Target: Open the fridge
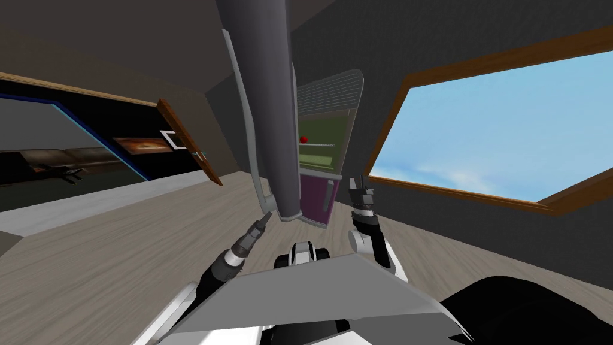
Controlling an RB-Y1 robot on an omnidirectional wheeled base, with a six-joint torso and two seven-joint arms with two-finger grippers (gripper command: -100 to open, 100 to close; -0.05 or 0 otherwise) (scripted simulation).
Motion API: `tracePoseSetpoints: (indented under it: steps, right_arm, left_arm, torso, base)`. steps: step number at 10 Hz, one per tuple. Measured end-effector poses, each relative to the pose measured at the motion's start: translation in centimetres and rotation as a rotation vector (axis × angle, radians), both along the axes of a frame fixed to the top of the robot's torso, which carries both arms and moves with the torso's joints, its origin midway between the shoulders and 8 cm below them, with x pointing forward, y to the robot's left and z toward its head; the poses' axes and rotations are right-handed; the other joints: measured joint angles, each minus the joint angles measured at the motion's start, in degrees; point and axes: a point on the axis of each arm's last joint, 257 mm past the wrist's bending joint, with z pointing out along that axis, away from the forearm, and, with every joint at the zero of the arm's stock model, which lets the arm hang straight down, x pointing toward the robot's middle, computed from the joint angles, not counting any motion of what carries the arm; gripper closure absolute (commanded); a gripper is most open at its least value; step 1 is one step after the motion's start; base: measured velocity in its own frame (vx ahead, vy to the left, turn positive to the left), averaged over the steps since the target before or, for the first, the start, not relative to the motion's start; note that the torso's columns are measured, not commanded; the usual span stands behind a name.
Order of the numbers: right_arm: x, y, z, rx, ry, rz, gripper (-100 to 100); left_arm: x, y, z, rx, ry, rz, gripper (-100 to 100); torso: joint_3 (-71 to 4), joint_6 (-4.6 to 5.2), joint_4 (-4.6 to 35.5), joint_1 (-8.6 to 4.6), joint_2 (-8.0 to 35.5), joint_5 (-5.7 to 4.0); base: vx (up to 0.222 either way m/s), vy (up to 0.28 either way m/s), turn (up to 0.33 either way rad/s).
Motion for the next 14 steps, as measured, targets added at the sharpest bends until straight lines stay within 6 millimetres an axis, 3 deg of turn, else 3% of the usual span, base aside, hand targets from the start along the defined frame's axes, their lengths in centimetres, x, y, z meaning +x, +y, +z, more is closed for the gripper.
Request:
tracePoseSetpoints:
  steps: [6, 8, 14]
  right_arm:
    - [0.0, 0.0, 0.0, 0.000, 0.000, 0.000, 0]
    - [0.0, 0.0, 0.0, 0.000, 0.000, 0.000, 0]
    - [0.0, 0.0, 0.0, 0.000, 0.000, 0.000, 0]
  left_arm:
    - [-2.0, -1.5, 0.5, -0.007, -0.005, -0.086, 100]
    - [-3.0, -2.1, 0.1, -0.005, 0.000, -0.124, 100]
    - [-5.3, -3.5, 0.2, -0.006, 0.008, -0.221, 100]
  torso:
    - [0.48, -0.07, -0.14, -0.68, 0.58, -0.02]
    - [0.55, -0.11, -0.22, 0.24, 0.59, 0.28]
    - [-0.01, 0.06, -0.12, -0.36, 0.05, 0.01]
  base:
    - [-0.024, 0.235, -0.052]
    - [0.023, 0.283, -0.110]
    - [0.036, 0.267, -0.080]
